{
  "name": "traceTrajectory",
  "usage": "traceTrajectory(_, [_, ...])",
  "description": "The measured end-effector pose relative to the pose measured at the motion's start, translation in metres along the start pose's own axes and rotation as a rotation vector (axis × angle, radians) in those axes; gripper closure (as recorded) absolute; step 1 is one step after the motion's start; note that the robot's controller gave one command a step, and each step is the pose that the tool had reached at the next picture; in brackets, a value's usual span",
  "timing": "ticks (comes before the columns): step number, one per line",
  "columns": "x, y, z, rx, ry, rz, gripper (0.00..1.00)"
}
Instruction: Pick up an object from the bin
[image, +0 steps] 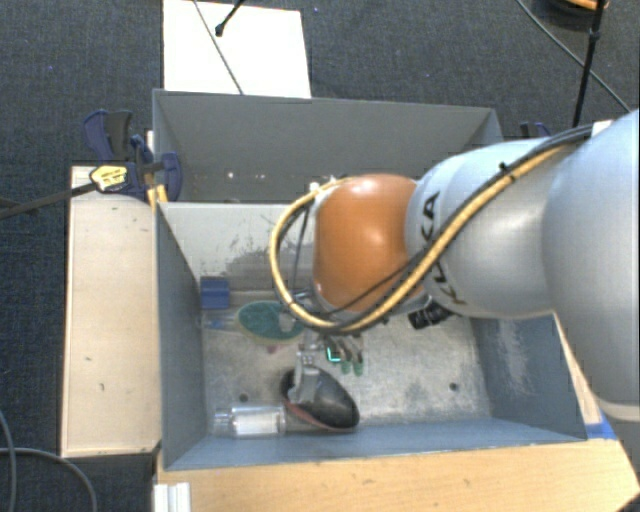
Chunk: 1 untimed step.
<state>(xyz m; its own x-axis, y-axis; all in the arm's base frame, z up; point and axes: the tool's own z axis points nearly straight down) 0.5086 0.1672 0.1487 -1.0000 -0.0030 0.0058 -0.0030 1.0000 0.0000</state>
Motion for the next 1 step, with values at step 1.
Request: traceTrajectory(1, [0.0092, -0.0544, 0.0749, -0.004, -0.009, -0.258, 0.00])
